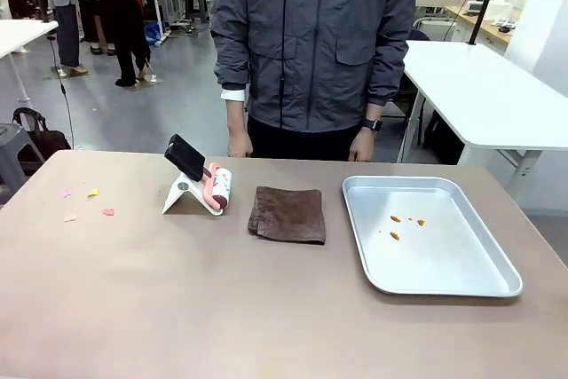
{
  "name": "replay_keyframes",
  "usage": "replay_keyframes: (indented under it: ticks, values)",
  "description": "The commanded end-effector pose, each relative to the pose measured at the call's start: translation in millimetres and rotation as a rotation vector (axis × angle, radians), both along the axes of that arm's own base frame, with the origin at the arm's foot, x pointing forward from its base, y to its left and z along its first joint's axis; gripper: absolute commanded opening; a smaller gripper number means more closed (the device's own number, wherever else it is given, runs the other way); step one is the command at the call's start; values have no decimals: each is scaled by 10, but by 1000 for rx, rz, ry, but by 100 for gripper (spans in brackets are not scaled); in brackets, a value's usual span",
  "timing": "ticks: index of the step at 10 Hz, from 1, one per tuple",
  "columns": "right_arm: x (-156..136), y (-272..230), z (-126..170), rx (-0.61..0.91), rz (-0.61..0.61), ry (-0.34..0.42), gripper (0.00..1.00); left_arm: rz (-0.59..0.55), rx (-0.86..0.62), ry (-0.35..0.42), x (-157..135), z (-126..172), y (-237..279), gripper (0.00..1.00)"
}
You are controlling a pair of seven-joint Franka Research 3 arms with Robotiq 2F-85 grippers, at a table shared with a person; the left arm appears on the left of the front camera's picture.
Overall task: Clean the surface of the table.
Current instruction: Hold the Lint Roller with your left hand and the towel with your right hand.
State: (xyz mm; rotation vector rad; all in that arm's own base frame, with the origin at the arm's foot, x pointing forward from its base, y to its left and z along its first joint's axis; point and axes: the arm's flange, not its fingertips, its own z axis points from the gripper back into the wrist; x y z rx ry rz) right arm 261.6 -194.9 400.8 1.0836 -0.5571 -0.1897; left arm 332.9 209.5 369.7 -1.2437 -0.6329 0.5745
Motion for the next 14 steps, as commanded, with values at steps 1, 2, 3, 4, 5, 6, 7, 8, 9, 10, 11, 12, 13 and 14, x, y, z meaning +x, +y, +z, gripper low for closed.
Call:
replay_keyframes:
  ticks: [1,2,3,4,5,6,7,8,9,10,11,12,13,14]
  values:
    - [-604,792,-414,-66,22,-61,100,-19,19,-8,-120,1,93,100]
    - [-568,776,-433,-87,-16,-61,100,-19,19,-8,-120,1,93,100]
    - [-35,-10,-16,-38,32,-34,100,-19,19,-8,-120,1,93,100]
    - [-35,-10,-16,-38,32,-34,100,-19,19,-8,-120,1,93,100]
    - [-35,-10,-16,-38,32,-34,100,-19,19,-8,-120,1,93,100]
    - [-35,-10,-16,-38,32,-34,100,-19,19,-8,-120,1,93,100]
    - [-34,-18,-32,-55,36,-43,100,-5,15,8,-100,-2,89,100]
    - [44,202,97,-199,11,-13,100,-30,126,80,21,156,-36,100]
    - [237,586,311,-342,60,-43,100,-109,183,24,236,392,-197,100]
    - [387,885,463,-451,149,-68,100,-176,205,-13,425,539,-284,100]
    - [574,1211,622,-534,209,-83,100,-271,242,-32,622,684,-430,100]
    - [774,1574,722,-604,296,-104,100,-353,284,-16,796,776,-561,100]
    - [962,1949,768,-685,379,-101,100,-457,302,-12,945,819,-723,100]
    - [1121,2351,795,-751,433,-123,100,-537,343,0,1084,824,-894,100]
